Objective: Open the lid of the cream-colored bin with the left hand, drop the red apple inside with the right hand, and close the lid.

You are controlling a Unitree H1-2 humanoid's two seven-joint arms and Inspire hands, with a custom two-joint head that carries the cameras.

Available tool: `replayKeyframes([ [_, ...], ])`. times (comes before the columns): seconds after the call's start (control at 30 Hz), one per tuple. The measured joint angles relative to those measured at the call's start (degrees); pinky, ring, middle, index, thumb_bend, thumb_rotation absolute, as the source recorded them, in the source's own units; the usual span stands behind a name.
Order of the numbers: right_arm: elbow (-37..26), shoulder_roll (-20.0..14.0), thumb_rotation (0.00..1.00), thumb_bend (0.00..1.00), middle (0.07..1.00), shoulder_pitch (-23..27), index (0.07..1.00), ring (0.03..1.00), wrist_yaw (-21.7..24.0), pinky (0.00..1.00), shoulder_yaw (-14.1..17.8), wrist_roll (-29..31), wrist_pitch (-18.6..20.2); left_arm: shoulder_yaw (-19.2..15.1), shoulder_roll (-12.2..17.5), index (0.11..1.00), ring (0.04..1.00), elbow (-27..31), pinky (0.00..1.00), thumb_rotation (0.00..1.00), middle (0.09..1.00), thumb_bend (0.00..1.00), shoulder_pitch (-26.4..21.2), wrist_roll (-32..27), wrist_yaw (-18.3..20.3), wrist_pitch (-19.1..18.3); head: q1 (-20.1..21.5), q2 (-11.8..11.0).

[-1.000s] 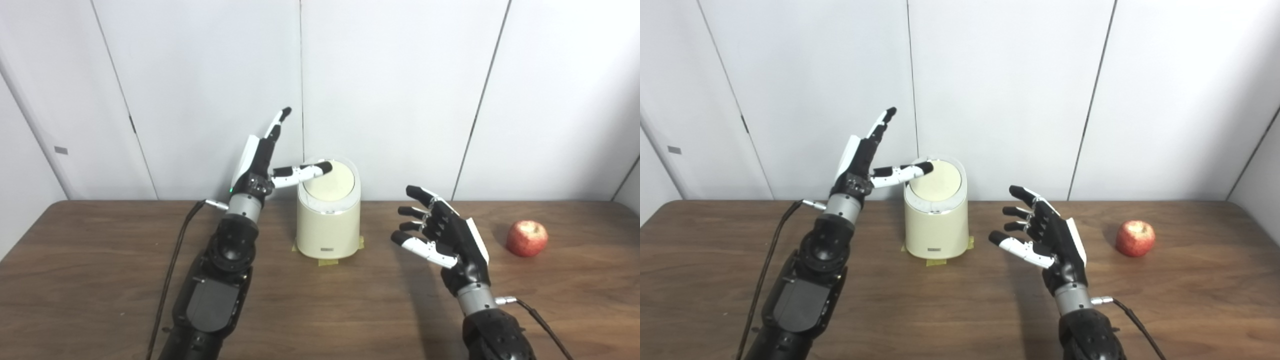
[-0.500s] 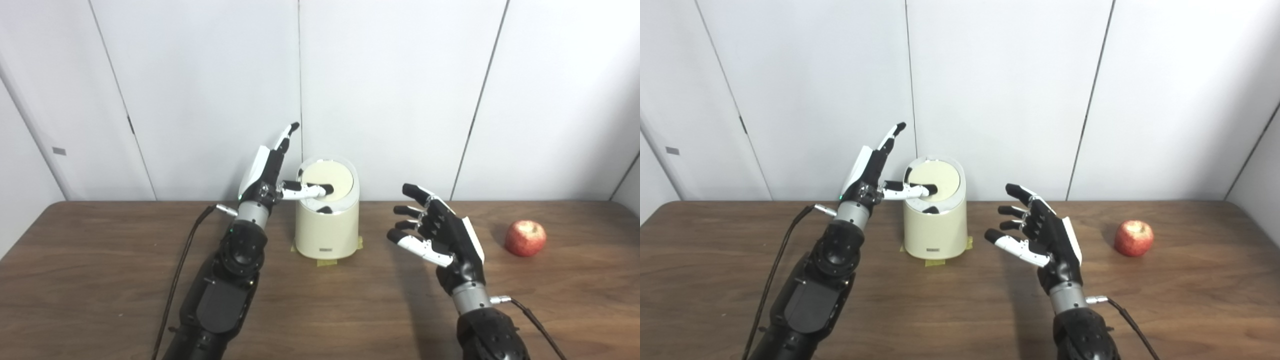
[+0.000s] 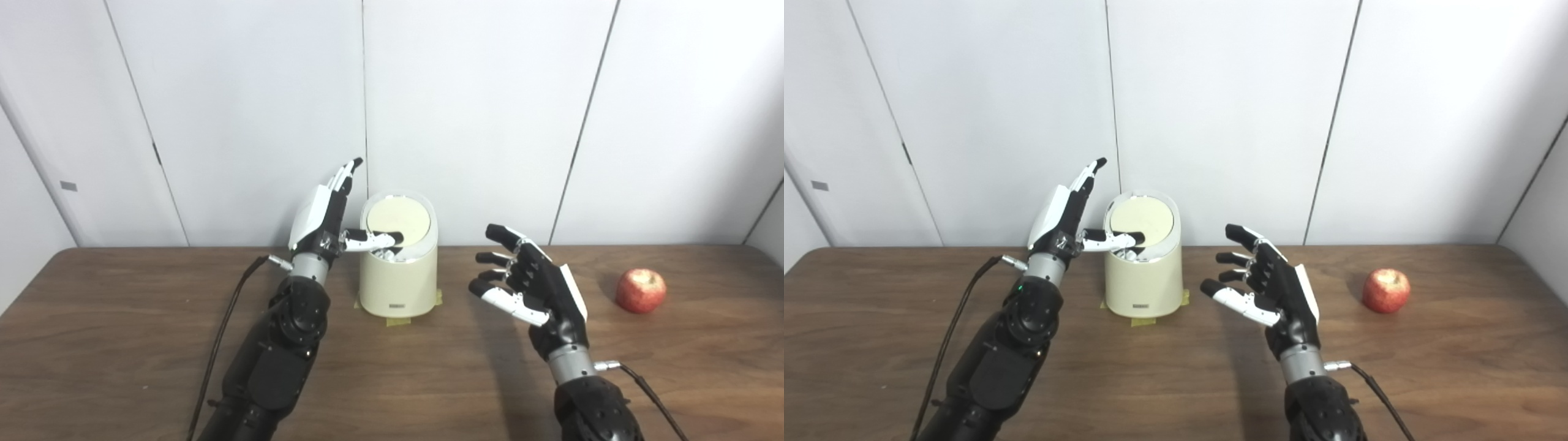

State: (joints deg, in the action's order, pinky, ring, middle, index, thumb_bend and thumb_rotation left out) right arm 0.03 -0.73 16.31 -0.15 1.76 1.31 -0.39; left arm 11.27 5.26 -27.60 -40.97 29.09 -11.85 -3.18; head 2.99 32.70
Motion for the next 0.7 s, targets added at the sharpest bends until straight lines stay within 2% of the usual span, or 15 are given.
replayKeyframes([
  [0.1, -0.05, -0.04, 0.27, 0.89, 0.829, -0.03, 0.762, 0.68, -0.01, 0.54, -0.16, -0.16, 0.0, 1.27, 0.34, 1.0, 1.0, -0.7, 0.86, 0.04, 1.0, 0.76, -0.3, 2.36, -2.17, 0.14, 0.0, 0.0],
  [0.23, -0.6, -0.04, 0.26, 0.89, 0.828, -0.03, 0.761, 0.679, -0.02, 0.54, -0.33, -0.54, 0.0, 4.09, 1.57, 1.0, 1.0, -0.59, 0.89, 0.04, 1.0, 0.8, -1.1, 6.97, -3.4, -0.5, 0.0, 0.35],
  [0.3, -0.77, -0.01, 0.26, 0.89, 0.826, -0.03, 0.761, 0.679, -0.02, 0.54, -0.36, -0.52, 0.01, 6.98, 3.0, 1.0, 1.0, 0.44, 0.89, 0.08, 1.0, 0.84, -1.57, 11.05, -3.07, -2.61, -0.09, 0.35],
  [0.33, -0.86, -0.02, 0.26, 0.89, 0.826, -0.05, 0.762, 0.678, -0.02, 0.54, -0.35, -0.51, 0.03, 8.86, 3.9, 1.0, 1.0, 1.32, 0.88, 0.09, 1.0, 0.88, -1.87, 14.1, -1.99, -4.85, -0.17, 0.44],
  [0.37, -0.93, -0.02, 0.25, 0.88, 0.827, -0.05, 0.763, 0.678, -0.02, 0.54, -0.34, -0.51, 0.03, 10.9, 5.0, 1.0, 1.0, 2.96, 0.87, 0.09, 1.0, 0.92, -2.16, 16.98, 0.01, -7.32, -0.17, 0.44],
  [0.43, -0.93, -0.03, 0.25, 0.88, 0.827, -0.05, 0.762, 0.678, -0.02, 0.54, -0.33, -0.5, 0.03, 14.97, 7.52, 1.0, 0.987, 6.86, 0.82, 0.1, 1.0, 0.98, -3.19, 22.91, 6.8, -11.92, -0.26, 0.44],
  [0.5, -0.86, -0.04, 0.25, 0.88, 0.828, -0.04, 0.762, 0.68, -0.02, 0.54, -0.33, -0.49, 0.01, 18.38, 9.49, 1.0, 0.955, 10.56, 0.73, 0.09, 1.0, 1.0, -4.62, 27.93, 13.33, -14.72, -0.35, 0.35],
  [0.53, -0.83, -0.03, 0.25, 0.88, 0.828, -0.03, 0.763, 0.68, -0.01, 0.54, -0.34, -0.48, 0.01, 19.59, 10.06, 1.0, 0.953, 12.0, 0.72, 0.09, 1.0, 1.0, -5.34, 30.06, 17.1, -16.05, -0.35, 0.35],
  [0.7, -0.74, -0.18, 0.25, 0.88, 0.824, -0.04, 0.763, 0.676, -0.01, 0.54, -0.32, -0.49, 0.01, 21.34, 10.69, 1.0, 0.925, 15.36, 0.67, 0.12, 1.0, 1.0, -5.91, 34.93, 24.26, -18.06, -0.44, 0.26],
])
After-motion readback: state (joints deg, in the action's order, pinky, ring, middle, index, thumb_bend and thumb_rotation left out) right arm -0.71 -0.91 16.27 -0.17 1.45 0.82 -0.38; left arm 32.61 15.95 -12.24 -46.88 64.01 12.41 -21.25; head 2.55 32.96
